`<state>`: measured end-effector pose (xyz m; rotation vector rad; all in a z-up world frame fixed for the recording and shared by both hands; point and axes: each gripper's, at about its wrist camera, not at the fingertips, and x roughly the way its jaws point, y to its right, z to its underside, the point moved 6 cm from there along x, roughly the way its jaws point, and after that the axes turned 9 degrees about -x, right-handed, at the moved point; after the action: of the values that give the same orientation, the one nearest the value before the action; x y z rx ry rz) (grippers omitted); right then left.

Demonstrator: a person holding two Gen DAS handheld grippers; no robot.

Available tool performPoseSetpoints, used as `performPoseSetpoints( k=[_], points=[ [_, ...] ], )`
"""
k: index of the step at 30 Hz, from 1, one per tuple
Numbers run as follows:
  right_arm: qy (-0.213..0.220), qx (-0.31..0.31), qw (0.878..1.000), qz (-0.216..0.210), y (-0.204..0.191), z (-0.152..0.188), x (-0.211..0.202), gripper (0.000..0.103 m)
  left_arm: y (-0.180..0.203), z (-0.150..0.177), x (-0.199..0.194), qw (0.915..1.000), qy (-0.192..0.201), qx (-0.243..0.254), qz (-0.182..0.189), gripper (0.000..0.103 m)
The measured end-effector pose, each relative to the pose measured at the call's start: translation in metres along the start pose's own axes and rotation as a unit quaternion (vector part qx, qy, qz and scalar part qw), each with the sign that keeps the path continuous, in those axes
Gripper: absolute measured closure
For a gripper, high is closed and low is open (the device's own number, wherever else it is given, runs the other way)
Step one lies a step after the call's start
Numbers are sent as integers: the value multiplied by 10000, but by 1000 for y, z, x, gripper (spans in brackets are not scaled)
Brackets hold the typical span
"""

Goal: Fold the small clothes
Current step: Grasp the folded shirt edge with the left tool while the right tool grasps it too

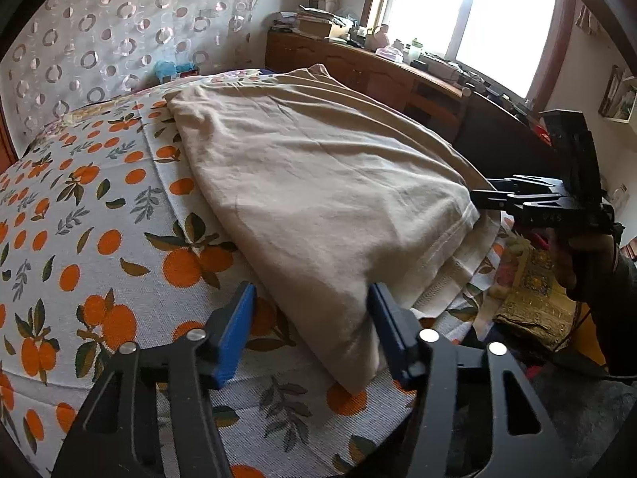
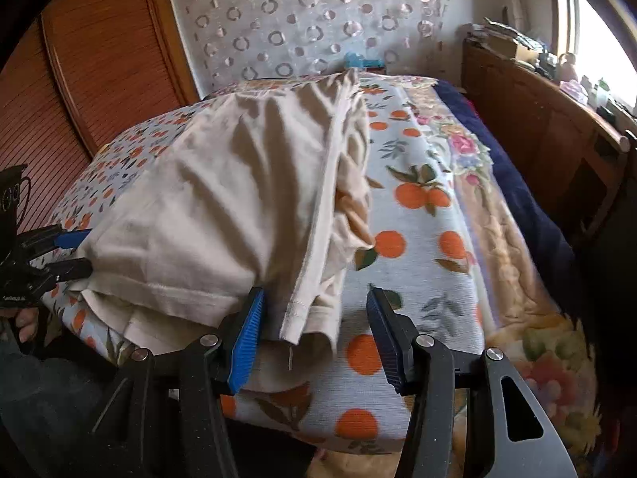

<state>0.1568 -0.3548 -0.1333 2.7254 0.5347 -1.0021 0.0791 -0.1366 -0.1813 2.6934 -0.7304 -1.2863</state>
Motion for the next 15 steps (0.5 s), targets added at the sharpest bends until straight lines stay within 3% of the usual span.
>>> performPoseSetpoints(
  k=[2,3,5,7,9,15],
  points=[
    [-6,-42,10000,-63,-2,-1,0,49,1,1,0,10000,-15,8,33,48],
    [-3,-73,9999,-89,-4,-1,0,54,1,2,-1,10000,-20,6,50,50],
    [25,-114,9998,-164,-7,-1,0,62,2,2,-2,9999,-54,-27,130,62],
    [91,-95,9996,-264,-7,-1,0,71,4,4,-2,9998,-101,-1,197,75],
    [131,-64,9988,-457,-8,0,1,89,6,5,-2,9996,-128,40,245,84],
    [651,-77,9971,-390,-6,-8,-17,95,14,-12,-22,9991,227,89,347,91]
  ],
)
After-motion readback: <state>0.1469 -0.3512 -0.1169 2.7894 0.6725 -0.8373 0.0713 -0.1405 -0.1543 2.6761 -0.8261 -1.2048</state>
